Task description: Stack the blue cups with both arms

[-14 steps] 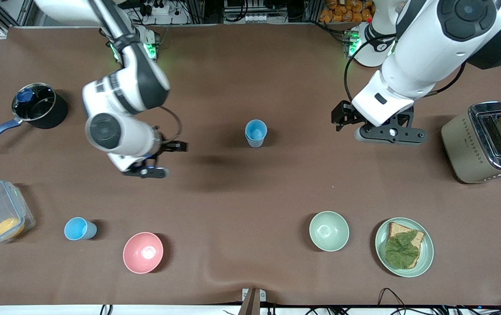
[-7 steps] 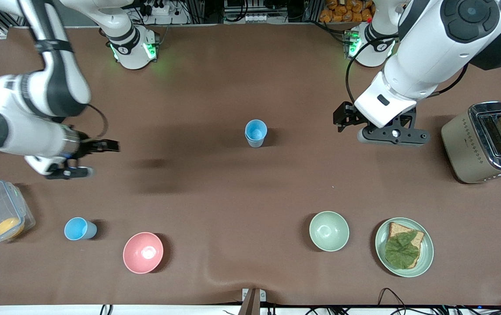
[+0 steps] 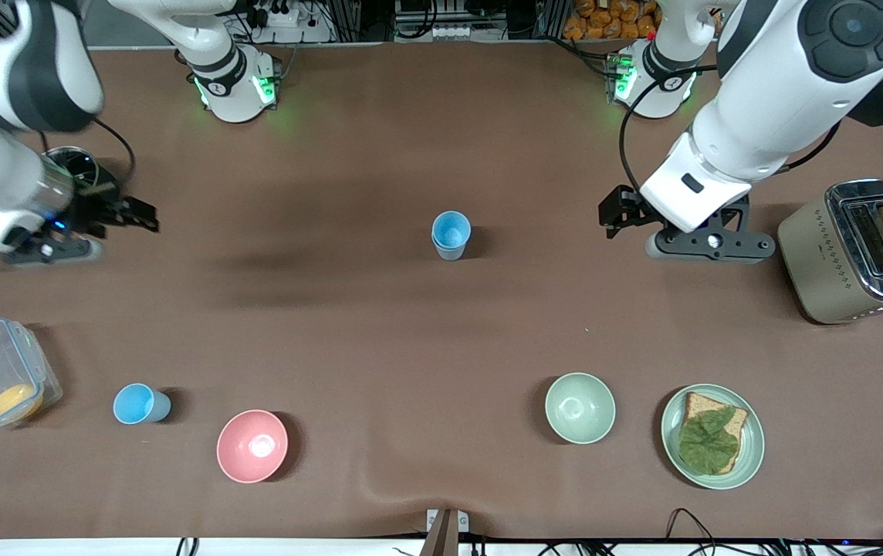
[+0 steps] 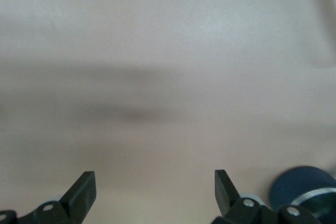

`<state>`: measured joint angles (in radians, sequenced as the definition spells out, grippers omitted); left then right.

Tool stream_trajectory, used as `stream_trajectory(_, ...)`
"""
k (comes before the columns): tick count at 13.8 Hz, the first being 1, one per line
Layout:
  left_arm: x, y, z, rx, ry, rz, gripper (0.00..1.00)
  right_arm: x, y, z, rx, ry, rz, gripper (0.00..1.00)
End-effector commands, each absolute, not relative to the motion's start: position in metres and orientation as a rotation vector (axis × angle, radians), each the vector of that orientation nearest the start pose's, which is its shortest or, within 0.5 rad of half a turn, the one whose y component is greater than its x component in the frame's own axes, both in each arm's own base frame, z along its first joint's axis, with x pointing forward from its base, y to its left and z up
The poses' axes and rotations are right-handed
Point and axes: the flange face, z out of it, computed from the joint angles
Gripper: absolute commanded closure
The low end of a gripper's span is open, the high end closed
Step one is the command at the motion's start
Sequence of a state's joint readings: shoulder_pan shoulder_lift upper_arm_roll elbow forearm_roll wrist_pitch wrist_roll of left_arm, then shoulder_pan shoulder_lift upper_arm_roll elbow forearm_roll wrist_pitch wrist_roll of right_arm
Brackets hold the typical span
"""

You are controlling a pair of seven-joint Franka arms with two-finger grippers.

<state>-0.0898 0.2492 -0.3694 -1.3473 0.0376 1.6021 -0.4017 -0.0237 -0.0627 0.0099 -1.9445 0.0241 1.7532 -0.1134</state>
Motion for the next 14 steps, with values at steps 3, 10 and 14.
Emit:
stream_trajectory(3, 0.581, -0.211, 0.609, -3.161, 0.029, -0.027, 0.0, 0.524, -0.006, 0.606, -3.128, -0.039, 0.192, 0.0)
stream_trajectory(10, 0.588, -0.152, 0.62, -3.116, 0.118, -0.052, 0.0, 0.519, -0.008, 0.635, -3.131, -0.036, 0.168, 0.0)
stream_trajectory(14, 0.587, -0.131, 0.616, -3.105, 0.07, 0.005, 0.0, 0.52, -0.008, 0.635, -3.131, -0.039, 0.163, 0.0)
